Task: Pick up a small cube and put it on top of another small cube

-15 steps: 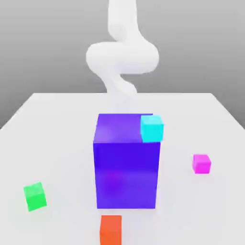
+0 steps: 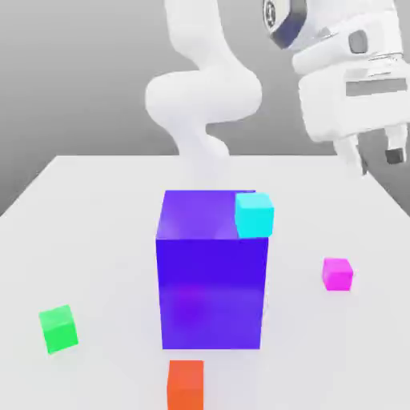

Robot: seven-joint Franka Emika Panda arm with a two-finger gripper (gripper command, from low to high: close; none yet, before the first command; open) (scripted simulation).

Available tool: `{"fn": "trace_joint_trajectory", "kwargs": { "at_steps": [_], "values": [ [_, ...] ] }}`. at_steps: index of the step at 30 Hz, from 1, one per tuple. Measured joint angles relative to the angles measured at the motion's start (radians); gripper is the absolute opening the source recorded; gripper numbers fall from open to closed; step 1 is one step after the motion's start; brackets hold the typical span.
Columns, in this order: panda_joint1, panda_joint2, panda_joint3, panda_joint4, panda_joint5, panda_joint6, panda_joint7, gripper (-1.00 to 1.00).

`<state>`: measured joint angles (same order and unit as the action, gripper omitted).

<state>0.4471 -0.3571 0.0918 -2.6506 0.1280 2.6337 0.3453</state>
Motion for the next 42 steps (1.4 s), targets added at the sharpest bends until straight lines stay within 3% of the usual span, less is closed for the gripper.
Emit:
{"fn": "trace_joint_trajectory", "kwargs": {
  "at_steps": [8, 13, 17, 20, 21, 29, 36, 40, 42],
  "values": [
    [0.161, 0.198, 0.098, -0.159, 0.001, 0.154, -0.163, 0.0],
    [0.225, 0.327, 0.161, -0.251, -0.095, 0.255, -0.191, 0.0],
    [0.292, 0.466, 0.068, -0.238, -0.248, 0.364, -0.097, 0.0],
    [0.383, 0.574, -0.038, -0.218, -0.301, 0.452, -0.057, 0.0],
    [0.409, 0.607, -0.065, -0.212, -0.306, 0.479, -0.052, -1.0],
    [0.403, 0.592, -0.058, -0.215, -0.306, 0.466, -0.052, -1.0],
    [0.366, 0.36, 0.026, -0.259, -0.137, 0.278, -0.17, -1.0],
    [0.436, 0.372, -0.08, -0.221, -0.163, 0.25, -0.073, -1.0],
    [0.323, 0.385, -0.148, -0.187, -0.177, 0.242, -0.034, -1.0]
  ]
}}
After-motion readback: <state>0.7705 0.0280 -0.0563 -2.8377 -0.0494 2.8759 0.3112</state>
